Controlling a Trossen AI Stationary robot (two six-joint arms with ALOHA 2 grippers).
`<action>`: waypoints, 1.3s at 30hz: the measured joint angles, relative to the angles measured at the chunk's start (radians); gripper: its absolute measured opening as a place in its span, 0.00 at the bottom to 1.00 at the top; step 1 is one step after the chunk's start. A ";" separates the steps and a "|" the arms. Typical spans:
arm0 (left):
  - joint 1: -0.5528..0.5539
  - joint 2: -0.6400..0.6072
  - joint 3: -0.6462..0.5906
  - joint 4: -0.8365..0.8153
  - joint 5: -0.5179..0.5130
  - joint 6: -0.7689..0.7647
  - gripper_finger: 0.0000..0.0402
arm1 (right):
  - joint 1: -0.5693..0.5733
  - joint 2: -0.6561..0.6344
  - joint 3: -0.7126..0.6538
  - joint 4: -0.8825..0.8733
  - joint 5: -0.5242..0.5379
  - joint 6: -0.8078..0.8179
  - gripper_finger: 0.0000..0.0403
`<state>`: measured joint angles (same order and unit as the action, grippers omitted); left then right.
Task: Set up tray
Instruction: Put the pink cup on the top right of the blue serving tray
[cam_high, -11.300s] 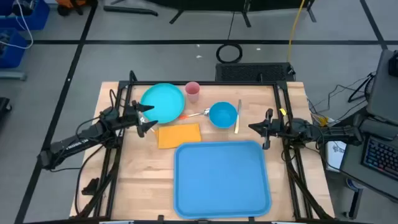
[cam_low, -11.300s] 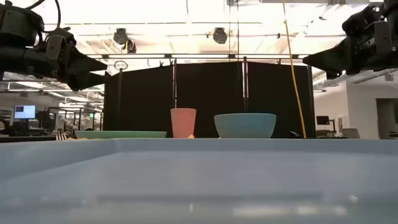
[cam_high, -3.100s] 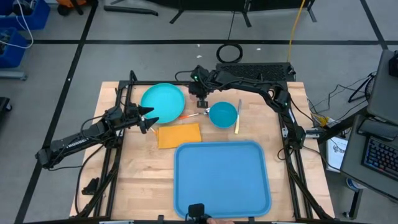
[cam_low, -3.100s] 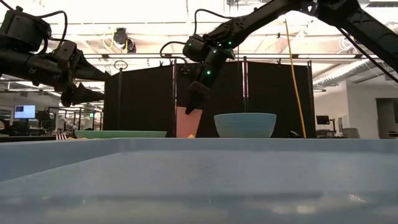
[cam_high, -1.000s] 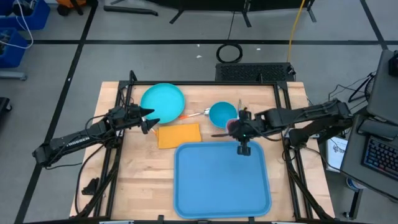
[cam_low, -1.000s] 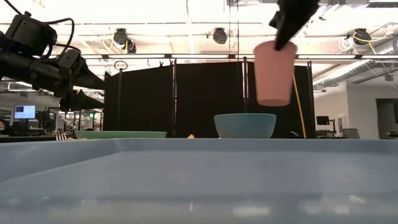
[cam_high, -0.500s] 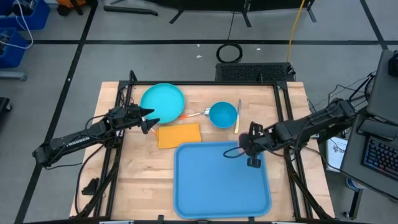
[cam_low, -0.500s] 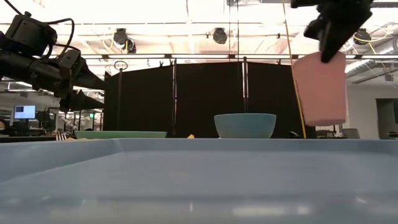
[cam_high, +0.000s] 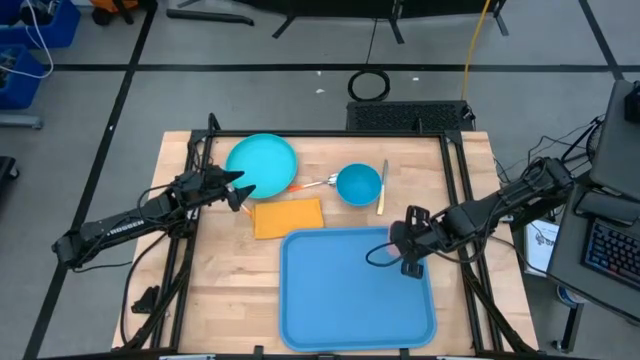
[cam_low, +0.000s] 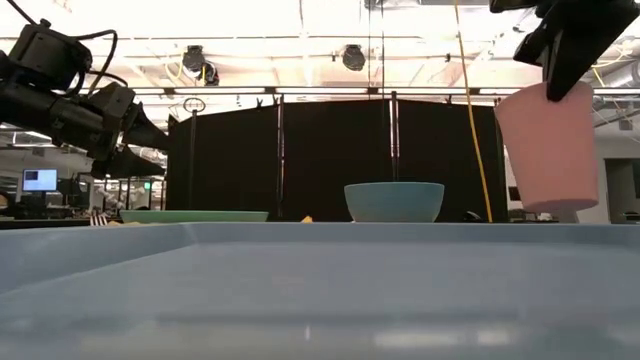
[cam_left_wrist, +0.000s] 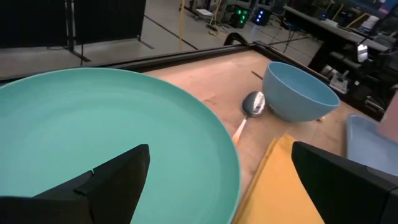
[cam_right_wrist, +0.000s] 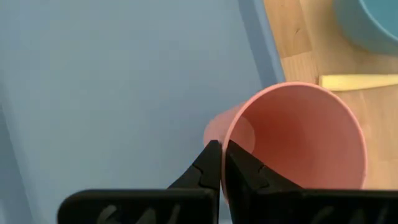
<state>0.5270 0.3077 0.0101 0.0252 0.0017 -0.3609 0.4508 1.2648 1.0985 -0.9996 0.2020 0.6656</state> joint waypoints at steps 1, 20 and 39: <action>0.000 0.000 0.000 0.000 0.000 0.002 0.99 | 0.006 0.000 0.000 -0.001 0.010 0.008 0.00; 0.000 0.000 0.000 0.000 -0.003 0.012 0.99 | 0.036 0.007 -0.150 0.021 0.011 0.071 0.00; 0.000 0.000 0.000 -0.001 -0.003 0.018 0.99 | 0.035 0.004 -0.153 0.043 -0.027 0.082 0.07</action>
<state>0.5267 0.3077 0.0101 0.0246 -0.0013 -0.3428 0.4863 1.2690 0.9451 -0.9570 0.1749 0.7475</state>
